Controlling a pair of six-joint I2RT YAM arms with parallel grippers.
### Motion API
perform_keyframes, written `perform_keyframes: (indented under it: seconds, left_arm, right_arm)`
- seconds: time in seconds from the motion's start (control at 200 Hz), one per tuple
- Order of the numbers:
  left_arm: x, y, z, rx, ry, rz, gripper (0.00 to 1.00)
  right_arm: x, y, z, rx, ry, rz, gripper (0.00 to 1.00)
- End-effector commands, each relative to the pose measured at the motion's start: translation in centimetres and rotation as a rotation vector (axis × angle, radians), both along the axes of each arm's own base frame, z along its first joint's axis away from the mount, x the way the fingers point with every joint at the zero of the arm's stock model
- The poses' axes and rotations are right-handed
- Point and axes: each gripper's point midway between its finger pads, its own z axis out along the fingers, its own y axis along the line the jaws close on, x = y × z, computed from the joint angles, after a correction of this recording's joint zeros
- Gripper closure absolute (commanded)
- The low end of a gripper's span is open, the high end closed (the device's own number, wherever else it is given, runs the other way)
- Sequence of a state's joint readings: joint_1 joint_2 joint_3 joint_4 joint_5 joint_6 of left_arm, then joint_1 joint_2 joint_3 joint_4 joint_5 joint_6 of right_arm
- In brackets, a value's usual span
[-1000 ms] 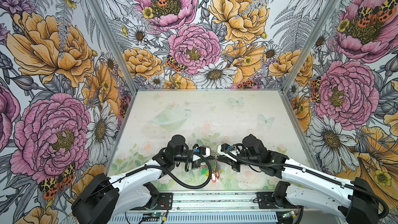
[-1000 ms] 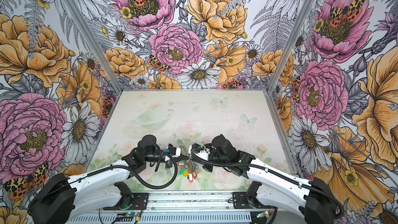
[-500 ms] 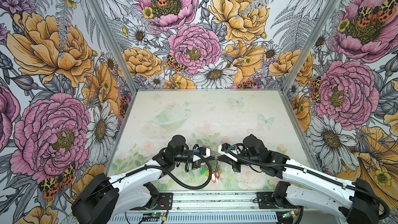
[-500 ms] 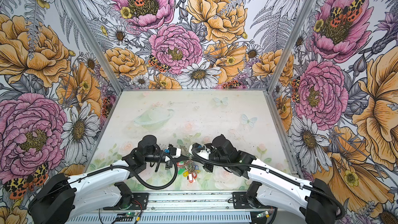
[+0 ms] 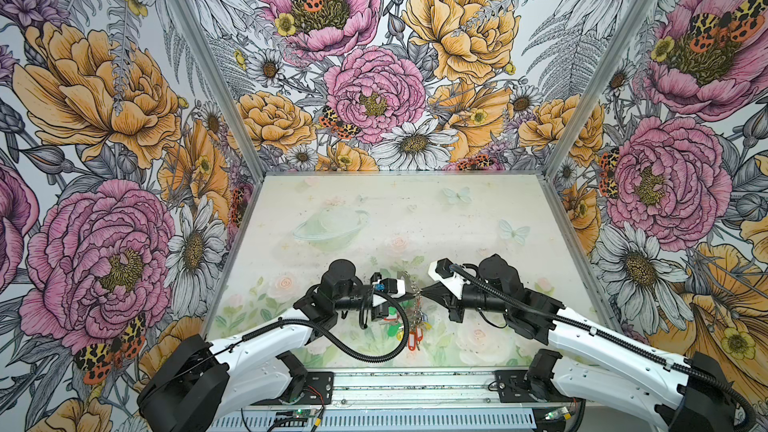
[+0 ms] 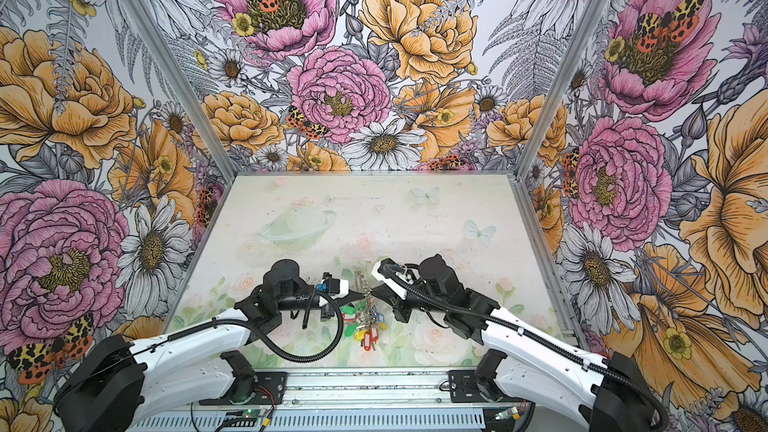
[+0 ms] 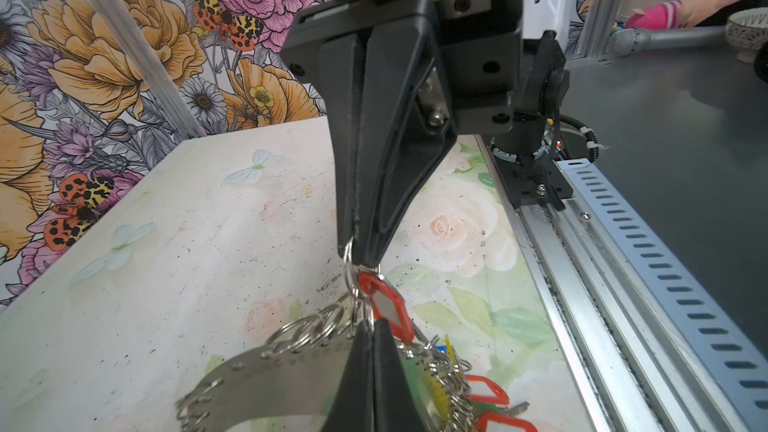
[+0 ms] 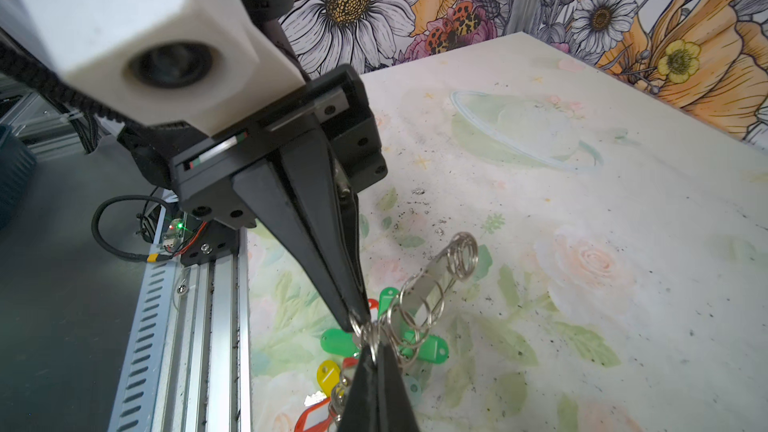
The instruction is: Put the keys on the keyring
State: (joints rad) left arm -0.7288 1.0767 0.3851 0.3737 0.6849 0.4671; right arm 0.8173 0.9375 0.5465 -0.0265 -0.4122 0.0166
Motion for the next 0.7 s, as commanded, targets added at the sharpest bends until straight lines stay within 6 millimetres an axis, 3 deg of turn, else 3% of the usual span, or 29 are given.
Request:
perform_keyframes:
  seconds: [0.0,0.25,0.5,0.691]
  left_arm:
    - [0.4,-0.1,1.8,-0.061,-0.046,0.032,1.00]
    - [0.9,-0.5,1.6,-0.072,-0.006,0.042,1.00]
    - [2.3,0.4,2.4,-0.116,0.059,0.096,0.82]
    - [2.1,0.8,2.9,-0.139,0.078,0.084,0.77]
  right_arm:
    - [2.1,0.9,2.8,0.131,-0.050,-0.095,1.00]
    - [2.5,1.7,2.9,0.205,-0.086,-0.134,1.00]
    - [1.4,2.2,1.6,0.192,-0.119,-0.058,1.00]
    - [1.2,2.1,1.4,0.179,-0.156,-0.041,1.00]
